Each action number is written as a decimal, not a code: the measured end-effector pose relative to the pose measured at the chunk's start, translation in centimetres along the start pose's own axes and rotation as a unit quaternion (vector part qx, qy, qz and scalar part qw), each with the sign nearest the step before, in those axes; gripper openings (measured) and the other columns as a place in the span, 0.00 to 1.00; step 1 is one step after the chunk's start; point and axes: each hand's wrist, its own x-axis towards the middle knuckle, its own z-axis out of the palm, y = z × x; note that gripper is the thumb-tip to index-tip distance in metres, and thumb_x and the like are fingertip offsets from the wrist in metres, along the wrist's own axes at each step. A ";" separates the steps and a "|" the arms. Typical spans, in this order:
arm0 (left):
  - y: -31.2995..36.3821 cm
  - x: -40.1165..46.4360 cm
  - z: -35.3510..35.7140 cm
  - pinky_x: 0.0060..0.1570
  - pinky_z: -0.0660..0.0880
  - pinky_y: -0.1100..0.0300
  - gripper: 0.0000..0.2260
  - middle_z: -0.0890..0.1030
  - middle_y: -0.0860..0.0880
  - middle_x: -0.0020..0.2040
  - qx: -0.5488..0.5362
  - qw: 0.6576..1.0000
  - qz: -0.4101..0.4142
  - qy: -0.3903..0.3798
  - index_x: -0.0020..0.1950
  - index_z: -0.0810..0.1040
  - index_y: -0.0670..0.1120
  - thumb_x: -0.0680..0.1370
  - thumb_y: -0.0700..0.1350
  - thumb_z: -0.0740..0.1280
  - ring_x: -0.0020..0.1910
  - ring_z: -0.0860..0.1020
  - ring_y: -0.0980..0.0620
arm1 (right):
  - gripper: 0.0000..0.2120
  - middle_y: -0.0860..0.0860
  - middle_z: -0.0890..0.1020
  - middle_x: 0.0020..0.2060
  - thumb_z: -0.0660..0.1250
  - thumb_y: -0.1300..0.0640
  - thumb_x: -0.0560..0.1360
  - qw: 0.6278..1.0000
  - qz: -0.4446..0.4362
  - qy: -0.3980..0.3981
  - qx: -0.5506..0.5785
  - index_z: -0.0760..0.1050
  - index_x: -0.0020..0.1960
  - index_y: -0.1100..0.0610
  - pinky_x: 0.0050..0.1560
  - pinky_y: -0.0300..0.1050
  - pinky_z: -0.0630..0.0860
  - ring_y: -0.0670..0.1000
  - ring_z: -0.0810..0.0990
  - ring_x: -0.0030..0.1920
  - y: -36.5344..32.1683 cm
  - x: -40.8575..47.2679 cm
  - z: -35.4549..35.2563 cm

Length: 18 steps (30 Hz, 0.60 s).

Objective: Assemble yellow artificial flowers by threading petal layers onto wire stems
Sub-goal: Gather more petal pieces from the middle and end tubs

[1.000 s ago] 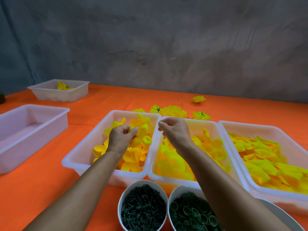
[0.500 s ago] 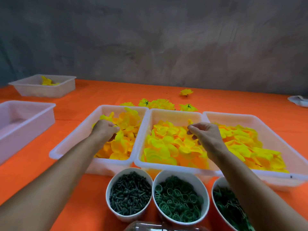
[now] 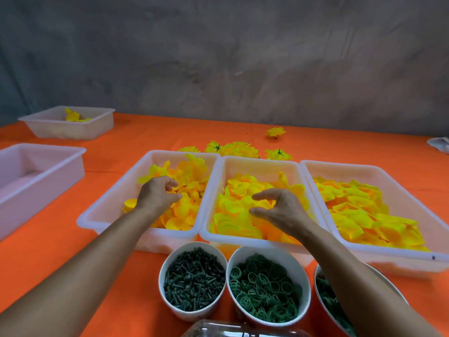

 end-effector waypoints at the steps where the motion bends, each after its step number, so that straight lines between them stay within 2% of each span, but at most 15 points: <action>1: 0.3 -0.1 -0.2 0.57 0.72 0.51 0.16 0.79 0.40 0.58 0.040 0.999 0.017 0.020 0.59 0.79 0.41 0.72 0.41 0.73 0.58 0.75 0.41 | 0.16 0.49 0.81 0.57 0.75 0.55 0.69 1.000 0.001 0.003 0.003 0.81 0.55 0.54 0.53 0.38 0.66 0.45 0.75 0.59 0.1 0.1 0.0; 3: 1.6 -0.1 -0.7 0.59 0.69 0.49 0.15 0.77 0.39 0.60 0.090 0.990 0.072 0.081 0.59 0.79 0.41 0.73 0.42 0.72 0.60 0.73 0.39 | 0.14 0.51 0.82 0.54 0.74 0.57 0.70 0.999 0.018 0.040 0.032 0.82 0.54 0.56 0.52 0.39 0.69 0.44 0.76 0.53 0.3 0.4 -0.4; 5: 3.6 -0.2 -1.1 0.58 0.69 0.51 0.12 0.79 0.40 0.57 0.062 0.981 0.152 0.108 0.55 0.81 0.40 0.72 0.40 0.72 0.58 0.74 0.40 | 0.11 0.55 0.84 0.51 0.72 0.61 0.71 0.989 0.053 0.103 0.088 0.82 0.54 0.60 0.51 0.41 0.74 0.47 0.79 0.48 0.6 0.9 -1.6; 7: 6.1 -0.6 -0.8 0.55 0.71 0.52 0.10 0.80 0.40 0.53 0.026 0.972 0.222 0.077 0.52 0.82 0.40 0.71 0.38 0.73 0.53 0.77 0.41 | 0.11 0.58 0.84 0.49 0.71 0.65 0.71 0.977 0.080 0.149 0.129 0.81 0.53 0.62 0.52 0.44 0.75 0.49 0.80 0.46 1.1 1.4 -3.2; 10: 9.1 -1.3 1.0 0.51 0.72 0.54 0.08 0.81 0.41 0.50 -0.019 0.960 0.279 0.006 0.49 0.82 0.39 0.71 0.38 0.73 0.48 0.78 0.43 | 0.10 0.59 0.84 0.49 0.70 0.65 0.71 0.971 0.106 0.169 0.132 0.82 0.52 0.62 0.54 0.46 0.75 0.50 0.80 0.47 1.5 1.7 -5.2; 12: 10.2 -1.7 2.8 0.49 0.73 0.55 0.09 0.81 0.43 0.50 -0.030 0.955 0.290 -0.044 0.50 0.82 0.40 0.71 0.38 0.73 0.47 0.78 0.44 | 0.11 0.59 0.84 0.49 0.71 0.65 0.70 0.975 0.117 0.154 0.111 0.82 0.52 0.62 0.54 0.45 0.75 0.51 0.80 0.47 1.7 1.6 -5.6; 14: 10.9 -2.0 4.6 0.48 0.72 0.58 0.09 0.81 0.43 0.50 -0.031 0.949 0.300 -0.090 0.51 0.82 0.41 0.72 0.39 0.73 0.47 0.78 0.46 | 0.11 0.57 0.84 0.50 0.73 0.63 0.70 0.985 0.125 0.106 0.046 0.82 0.52 0.61 0.54 0.45 0.74 0.51 0.81 0.49 1.9 1.3 -5.6; 16: 11.4 -2.1 6.0 0.48 0.71 0.58 0.09 0.81 0.44 0.50 -0.033 0.942 0.312 -0.122 0.51 0.82 0.41 0.72 0.40 0.73 0.47 0.78 0.46 | 0.14 0.55 0.83 0.52 0.74 0.59 0.69 0.989 0.125 0.036 -0.068 0.82 0.54 0.59 0.55 0.44 0.74 0.52 0.80 0.54 2.0 1.1 -5.6; 18: 11.5 -2.0 7.1 0.48 0.71 0.58 0.09 0.81 0.45 0.51 -0.021 0.934 0.326 -0.147 0.51 0.82 0.42 0.72 0.41 0.73 0.49 0.77 0.46 | 0.20 0.53 0.81 0.58 0.75 0.52 0.68 0.972 0.108 -0.030 -0.206 0.79 0.59 0.55 0.57 0.44 0.72 0.52 0.78 0.59 1.7 1.1 -5.5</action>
